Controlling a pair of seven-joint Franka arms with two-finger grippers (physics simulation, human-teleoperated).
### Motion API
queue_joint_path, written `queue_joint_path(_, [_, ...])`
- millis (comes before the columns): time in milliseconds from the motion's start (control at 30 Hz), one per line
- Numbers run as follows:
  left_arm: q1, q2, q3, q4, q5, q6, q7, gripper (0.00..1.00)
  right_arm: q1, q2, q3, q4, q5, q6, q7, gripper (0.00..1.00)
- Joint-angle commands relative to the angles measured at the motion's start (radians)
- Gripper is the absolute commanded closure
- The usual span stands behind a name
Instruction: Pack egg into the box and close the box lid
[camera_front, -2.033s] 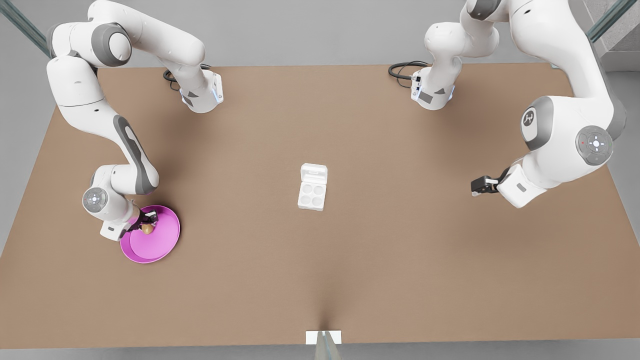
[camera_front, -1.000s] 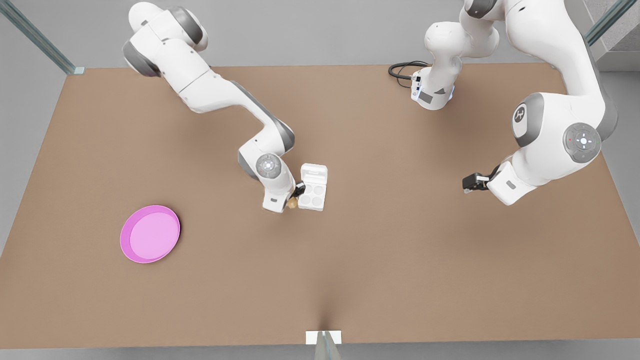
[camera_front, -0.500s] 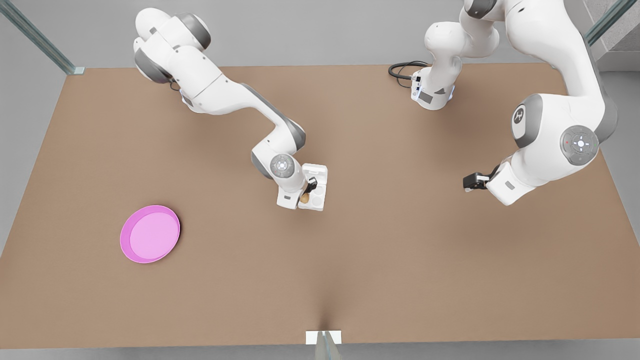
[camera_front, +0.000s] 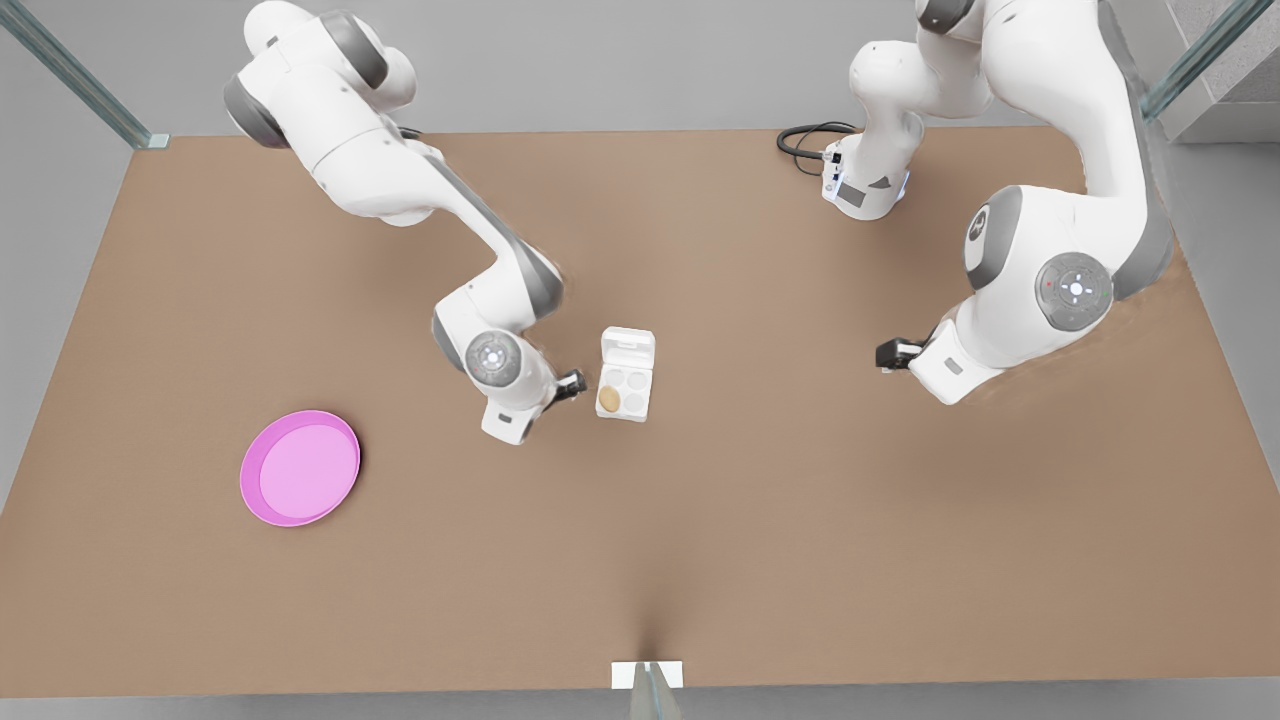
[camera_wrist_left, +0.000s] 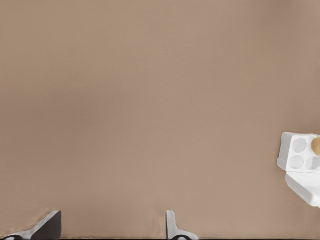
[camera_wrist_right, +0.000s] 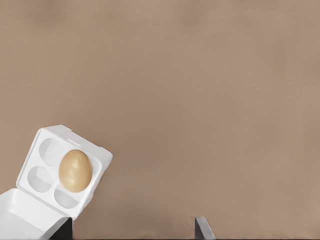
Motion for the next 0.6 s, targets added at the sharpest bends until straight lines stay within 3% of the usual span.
queue_joint_path(0, [-0.013, 0.004, 0.0, 0.0, -0.003, 0.0, -0.03, 0.0, -0.015, 0.0, -0.001, 0.009, -0.002, -0.011, -0.014, 0.0])
queue_joint_path(33, [-0.095, 0.012, -0.001, 0.001, -0.007, 0.0, -0.095, 0.0, -0.11, 0.0, -0.002, 0.035, -0.08, -0.056, -0.073, 0.0])
queue_joint_path(67, [-0.162, 0.012, -0.001, 0.001, -0.024, -0.035, -0.112, 0.22, -0.171, -0.005, -0.002, 0.107, -0.094, -0.16, -0.137, 0.0])
queue_joint_path(100, [-0.216, 0.012, -0.003, 0.001, -0.075, -0.04, -0.233, 0.56, -0.213, -0.012, 0.001, 0.15, -0.14, -0.228, -0.157, 0.0])
queue_joint_path(133, [-0.262, 0.012, -0.003, 0.001, -0.099, -0.08, -0.241, 0.73, -0.218, -0.057, -0.013, 0.152, -0.164, -0.234, -0.154, 0.0])
queue_joint_path(200, [-0.362, 0.024, -0.003, 0.0, -0.116, -0.12, -0.326, 0.79, -0.188, -0.179, -0.154, 0.113, -0.15, -0.236, -0.157, 0.0])
queue_joint_path(300, [-0.432, 0.054, -0.004, 0.001, -0.162, -0.128, -0.409, 0.79, -0.259, -0.192, -0.16, 0.11, -0.075, -0.252, -0.159, 0.0])
queue_joint_path(400, [-0.497, 0.153, -0.006, 0.005, -0.21, -0.009, -0.563, 0.78, -0.273, -0.189, -0.168, 0.123, -0.118, -0.248, -0.147, 0.0])
queue_joint_path(567, [-0.497, 0.208, -0.006, 0.0, -0.205, 0.043, -0.572, 0.78, -0.273, -0.184, -0.169, 0.123, -0.134, -0.245, -0.145, 0.0])
